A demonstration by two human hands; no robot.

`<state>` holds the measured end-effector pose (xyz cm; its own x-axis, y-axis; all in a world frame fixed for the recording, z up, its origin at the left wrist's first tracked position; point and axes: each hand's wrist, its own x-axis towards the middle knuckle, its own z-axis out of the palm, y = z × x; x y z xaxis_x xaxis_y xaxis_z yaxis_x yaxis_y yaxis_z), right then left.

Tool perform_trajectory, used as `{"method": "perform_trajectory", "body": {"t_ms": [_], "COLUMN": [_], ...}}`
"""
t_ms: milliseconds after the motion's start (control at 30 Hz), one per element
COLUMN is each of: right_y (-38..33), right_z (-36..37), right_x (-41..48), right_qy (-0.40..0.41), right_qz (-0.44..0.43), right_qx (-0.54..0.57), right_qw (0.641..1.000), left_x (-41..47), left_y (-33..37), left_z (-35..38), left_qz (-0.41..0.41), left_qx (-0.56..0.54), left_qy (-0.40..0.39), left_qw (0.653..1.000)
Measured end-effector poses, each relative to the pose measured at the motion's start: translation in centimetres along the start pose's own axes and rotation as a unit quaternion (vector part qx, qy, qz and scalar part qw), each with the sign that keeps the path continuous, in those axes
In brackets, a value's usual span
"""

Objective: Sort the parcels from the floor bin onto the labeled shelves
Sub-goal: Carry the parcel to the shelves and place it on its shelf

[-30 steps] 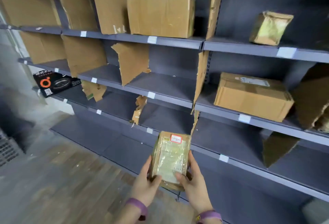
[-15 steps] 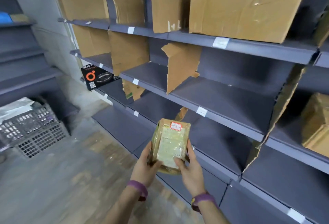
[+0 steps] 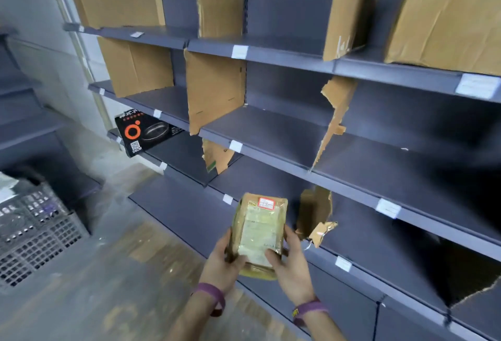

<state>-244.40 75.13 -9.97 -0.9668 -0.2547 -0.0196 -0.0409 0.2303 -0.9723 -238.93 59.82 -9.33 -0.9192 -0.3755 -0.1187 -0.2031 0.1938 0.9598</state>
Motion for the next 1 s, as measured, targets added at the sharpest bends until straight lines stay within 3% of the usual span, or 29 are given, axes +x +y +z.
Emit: {"method": "perform_trajectory", "body": {"t_ms": [333,667,1000], "right_y": [-4.5,-4.0,-2.4], "right_z": [11.4,16.1,22.6], "right_x": [7.8,17.2,22.2], "right_qy": [0.031,0.067,0.094], "right_qz": [0.011,0.034,0.108], "right_qx": [0.005,-0.016,0.016], "right_qw": [0.999,0.997,0.990], "left_x": [9.5,20.0,27.4], "left_y": [0.6,0.5,-2.7], "left_z": [-11.4,-13.4,-17.2], "left_qz": [0.005,0.008,-0.039], "left_qx": [0.002,0.028,0.067], "left_qy": [-0.029,-0.068,-0.094], "left_qw": [1.000,0.997,0.992]}}
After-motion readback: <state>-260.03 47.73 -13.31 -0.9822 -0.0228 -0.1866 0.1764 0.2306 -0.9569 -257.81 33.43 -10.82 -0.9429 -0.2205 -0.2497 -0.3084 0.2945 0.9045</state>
